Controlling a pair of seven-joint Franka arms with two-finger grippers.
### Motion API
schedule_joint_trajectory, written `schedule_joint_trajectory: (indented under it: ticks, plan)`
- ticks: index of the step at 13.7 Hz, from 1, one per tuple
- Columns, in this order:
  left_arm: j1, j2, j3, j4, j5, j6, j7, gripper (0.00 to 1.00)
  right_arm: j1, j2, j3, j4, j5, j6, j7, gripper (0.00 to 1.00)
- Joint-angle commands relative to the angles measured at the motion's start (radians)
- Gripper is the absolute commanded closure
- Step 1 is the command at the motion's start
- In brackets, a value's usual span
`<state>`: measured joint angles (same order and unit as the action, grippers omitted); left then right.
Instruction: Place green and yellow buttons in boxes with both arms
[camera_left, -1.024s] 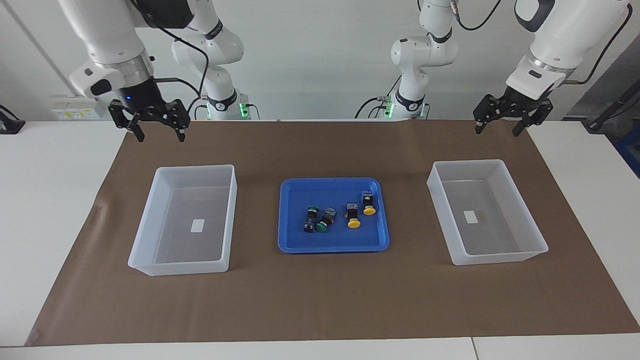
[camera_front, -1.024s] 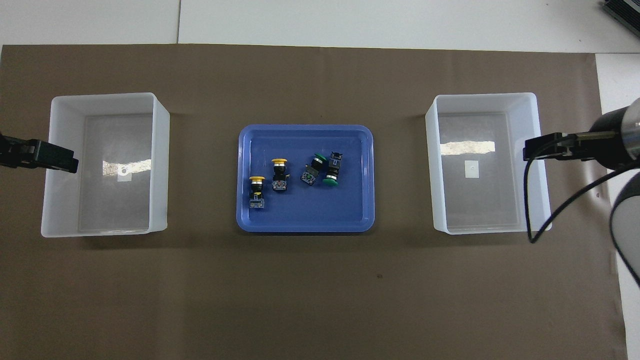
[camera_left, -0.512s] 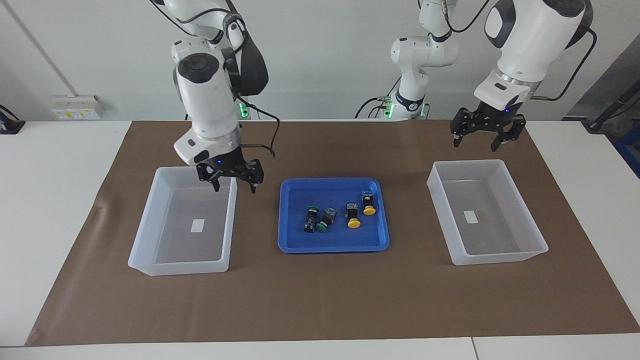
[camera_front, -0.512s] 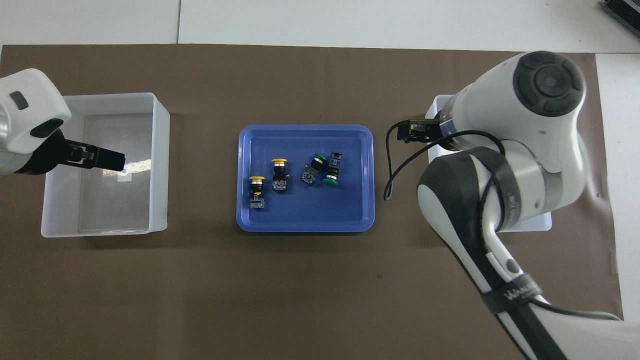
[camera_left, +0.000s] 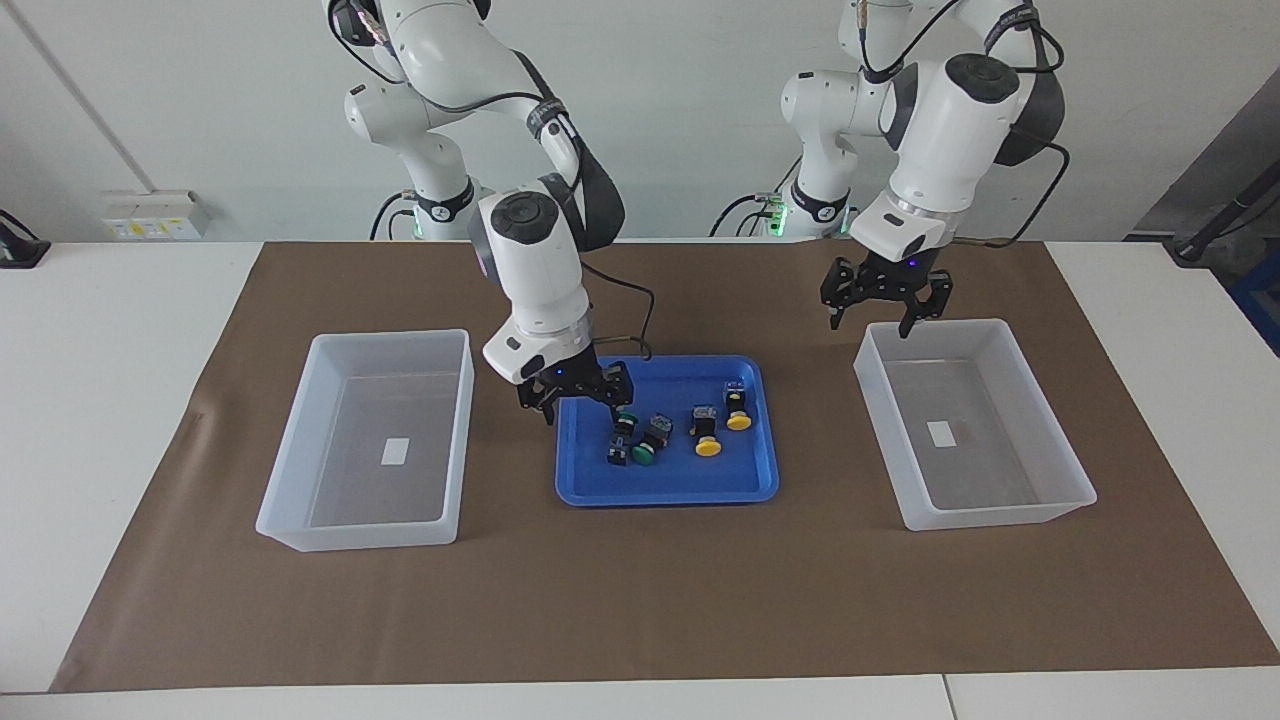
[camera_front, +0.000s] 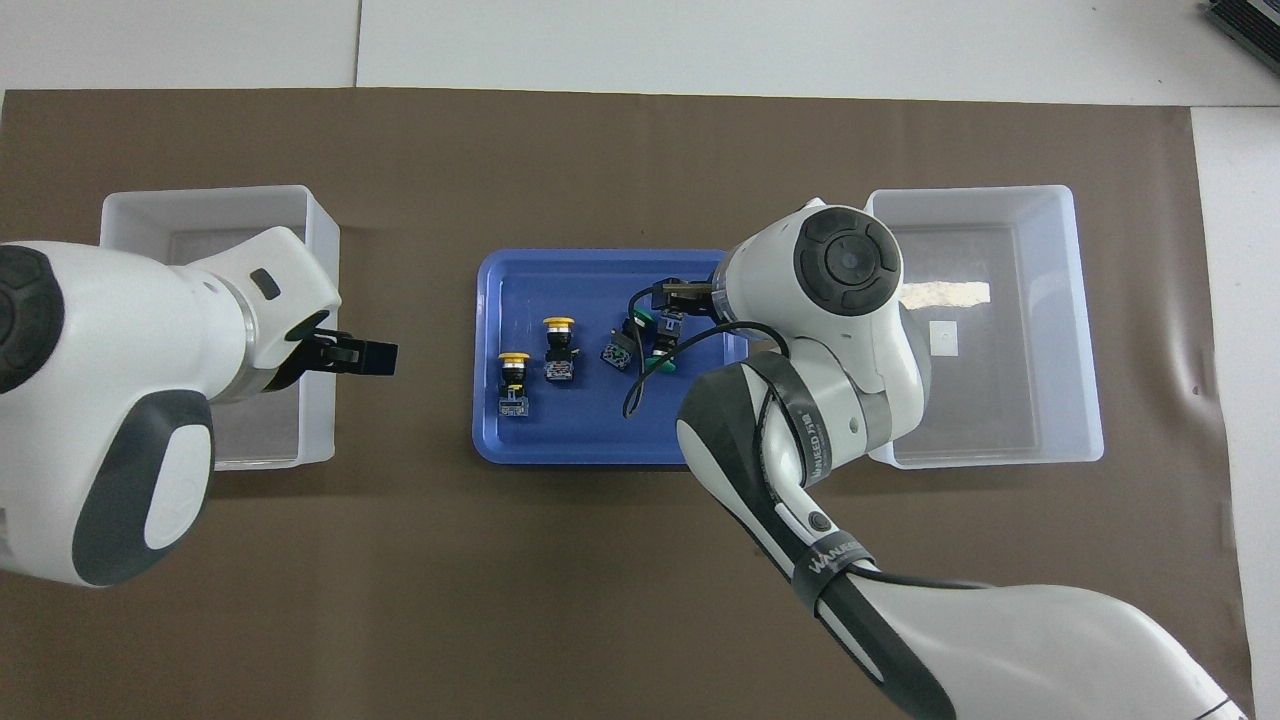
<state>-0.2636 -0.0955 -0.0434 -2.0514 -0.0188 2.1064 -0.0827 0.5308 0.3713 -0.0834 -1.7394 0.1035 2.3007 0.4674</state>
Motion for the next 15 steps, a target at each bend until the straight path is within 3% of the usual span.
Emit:
schedule_joint_trajectory:
  ticks: [1,4,6,10,14,15]
  plan:
    - [-0.061,0.012,0.011,-0.073,-0.003,0.113,-0.092,0.0,0.024,0.026,-0.001,-0.025,0.025,0.074,0.005,0.0]
    - [-0.13,0.089,0.011,-0.125,-0.003,0.298,-0.233,0.0,0.038,0.06,0.001,-0.045,0.03,0.086,0.005,0.05]
    - [-0.143,0.085,0.011,-0.193,-0.004,0.406,-0.255,0.0,0.049,0.07,0.002,-0.063,0.05,0.098,-0.001,0.09]
    - [-0.166,0.123,0.011,-0.214,-0.004,0.448,-0.256,0.0,0.057,0.075,0.004,-0.095,0.05,0.14,-0.003,0.11]
    - [-0.235,0.261,0.013,-0.214,-0.004,0.595,-0.347,0.03,0.061,0.075,0.004,-0.109,0.05,0.143,-0.004,0.66]
    - [-0.249,0.278,0.013,-0.214,-0.004,0.598,-0.347,0.09,0.064,0.075,0.004,-0.105,0.05,0.143,0.0,0.89]
